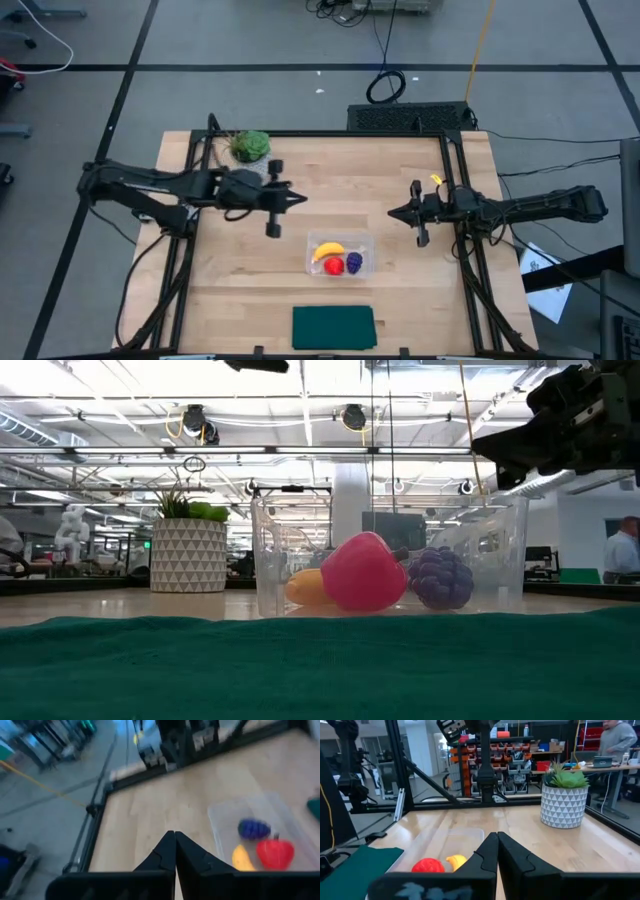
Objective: Pick and placing Produce into tupperware
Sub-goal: Return to Home Position
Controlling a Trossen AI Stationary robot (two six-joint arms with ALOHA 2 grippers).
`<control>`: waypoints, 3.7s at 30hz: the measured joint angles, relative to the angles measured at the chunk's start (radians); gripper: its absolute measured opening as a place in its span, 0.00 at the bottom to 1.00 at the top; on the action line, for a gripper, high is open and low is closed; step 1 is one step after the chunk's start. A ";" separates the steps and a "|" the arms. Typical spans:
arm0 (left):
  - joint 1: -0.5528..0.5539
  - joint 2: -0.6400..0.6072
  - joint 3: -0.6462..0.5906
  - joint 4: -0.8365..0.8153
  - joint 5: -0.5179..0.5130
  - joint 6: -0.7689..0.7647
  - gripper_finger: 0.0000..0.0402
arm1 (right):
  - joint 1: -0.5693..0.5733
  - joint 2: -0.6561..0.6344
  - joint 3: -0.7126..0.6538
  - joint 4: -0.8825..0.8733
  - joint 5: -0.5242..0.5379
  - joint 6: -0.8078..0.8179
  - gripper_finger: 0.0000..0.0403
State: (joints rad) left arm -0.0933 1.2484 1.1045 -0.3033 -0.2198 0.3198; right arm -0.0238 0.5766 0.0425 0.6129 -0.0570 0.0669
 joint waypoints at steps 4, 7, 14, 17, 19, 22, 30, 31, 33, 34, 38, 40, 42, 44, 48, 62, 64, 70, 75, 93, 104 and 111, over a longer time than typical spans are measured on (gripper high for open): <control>0.000 -0.109 -0.146 0.141 0.041 -0.014 0.00 | 0.000 -0.006 0.000 0.018 -0.028 0.000 0.00; 0.001 -0.187 -0.254 0.248 0.051 -0.027 0.00 | 0.004 -0.009 0.000 0.039 -0.052 0.000 0.00; 0.058 -0.320 -0.415 0.457 0.173 -0.095 0.00 | 0.006 -0.015 0.000 0.051 -0.052 0.000 0.00; 0.086 -0.346 -0.423 0.463 0.185 -0.140 0.00 | 0.006 -0.016 0.000 0.056 -0.052 0.000 0.00; 0.103 -0.348 -0.423 0.449 0.185 -0.168 0.00 | 0.006 -0.016 0.000 0.056 -0.051 0.000 0.00; 0.122 -0.347 -0.424 0.412 0.185 -0.185 0.00 | 0.006 -0.016 0.000 0.057 -0.051 0.000 0.00; 0.137 -0.397 -0.424 0.387 0.167 -0.176 0.00 | 0.006 -0.016 0.000 0.057 -0.051 0.007 0.00; 0.137 -0.412 -0.424 0.383 0.165 -0.172 0.00 | 0.006 -0.016 0.000 0.058 -0.051 0.009 0.00; 0.137 -0.444 -0.432 0.387 0.150 -0.168 0.00 | 0.006 -0.016 0.000 0.058 -0.050 0.014 0.00; 0.137 -0.462 -0.440 0.395 0.137 -0.168 0.00 | 0.006 -0.016 0.000 0.057 -0.050 0.015 0.00; 0.137 -0.529 -0.482 0.418 0.107 -0.169 0.00 | 0.006 -0.016 0.000 0.054 -0.050 0.014 0.00; 0.137 -0.550 -0.508 0.418 0.132 -0.170 0.00 | 0.006 -0.016 0.000 0.049 -0.050 0.012 0.00; 0.137 -0.566 -0.537 0.431 0.186 -0.164 0.00 | 0.006 -0.016 0.000 0.049 -0.050 0.012 0.00; 0.136 -0.574 -0.566 0.458 0.181 -0.187 0.00 | 0.006 -0.016 0.000 0.050 -0.050 0.012 0.00; 0.138 -0.579 -0.623 0.492 0.067 -0.234 0.00 | 0.006 -0.016 0.000 0.050 -0.050 0.018 0.00; 0.137 -0.707 -0.793 0.652 0.087 -0.187 0.00 | 0.006 -0.016 0.000 0.049 -0.051 0.023 0.00; 0.137 -0.737 -0.816 0.651 0.134 -0.182 0.00 | 0.006 -0.016 0.000 0.049 -0.052 0.023 0.00; 0.136 -0.772 -0.849 0.629 0.313 -0.181 0.00 | 0.006 -0.016 0.000 0.049 -0.053 0.016 0.00; 0.129 -0.772 -0.872 0.605 0.299 -0.138 0.00 | 0.006 -0.016 0.000 0.049 -0.065 0.018 0.00; 0.123 -0.904 -0.916 0.552 0.210 -0.108 0.00 | 0.006 -0.016 0.000 0.092 -0.025 0.026 0.00; 0.122 -0.911 -0.916 0.525 0.213 -0.104 0.00 | 0.006 -0.028 0.000 0.095 0.022 -0.006 0.00; 0.113 -0.950 -0.916 0.521 0.217 -0.090 0.00 | 0.006 -0.067 0.000 0.135 -0.073 -0.004 0.00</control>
State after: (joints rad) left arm 0.0202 0.2979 0.1890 0.2178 -0.0032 0.2295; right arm -0.0181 0.5093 0.0421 0.7479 -0.1300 0.0631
